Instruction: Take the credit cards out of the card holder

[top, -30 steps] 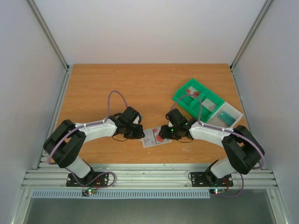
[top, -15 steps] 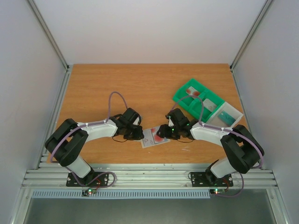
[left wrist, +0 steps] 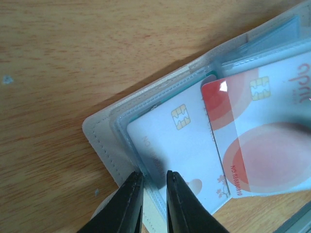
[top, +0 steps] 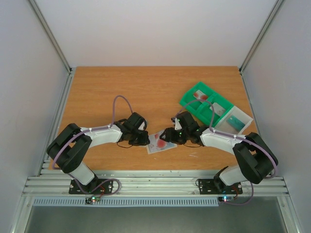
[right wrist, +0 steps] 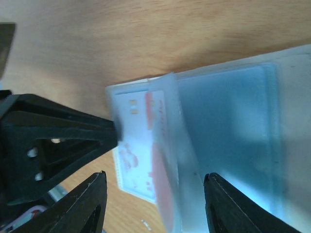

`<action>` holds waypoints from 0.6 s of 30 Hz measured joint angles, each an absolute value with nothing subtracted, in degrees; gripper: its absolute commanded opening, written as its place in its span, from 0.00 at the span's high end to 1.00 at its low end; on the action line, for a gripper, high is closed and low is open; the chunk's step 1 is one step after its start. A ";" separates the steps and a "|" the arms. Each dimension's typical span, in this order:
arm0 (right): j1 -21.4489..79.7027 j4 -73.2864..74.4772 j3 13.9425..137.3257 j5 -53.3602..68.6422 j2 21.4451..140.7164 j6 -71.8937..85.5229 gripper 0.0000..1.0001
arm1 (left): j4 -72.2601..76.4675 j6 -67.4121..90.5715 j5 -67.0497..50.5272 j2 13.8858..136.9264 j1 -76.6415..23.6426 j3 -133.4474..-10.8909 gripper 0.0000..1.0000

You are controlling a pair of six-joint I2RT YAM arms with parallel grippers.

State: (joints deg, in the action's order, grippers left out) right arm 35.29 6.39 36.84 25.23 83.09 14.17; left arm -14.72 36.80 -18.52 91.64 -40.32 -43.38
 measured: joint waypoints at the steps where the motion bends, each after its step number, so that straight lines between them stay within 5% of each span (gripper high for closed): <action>1: 35.29 5.98 36.75 25.74 82.85 14.35 0.44 | -14.70 36.80 -18.52 91.61 -40.32 -43.38 0.85; 18: 35.29 -2.68 35.20 33.71 82.94 17.82 0.44 | -14.37 36.82 -18.59 91.61 -40.32 -43.35 0.85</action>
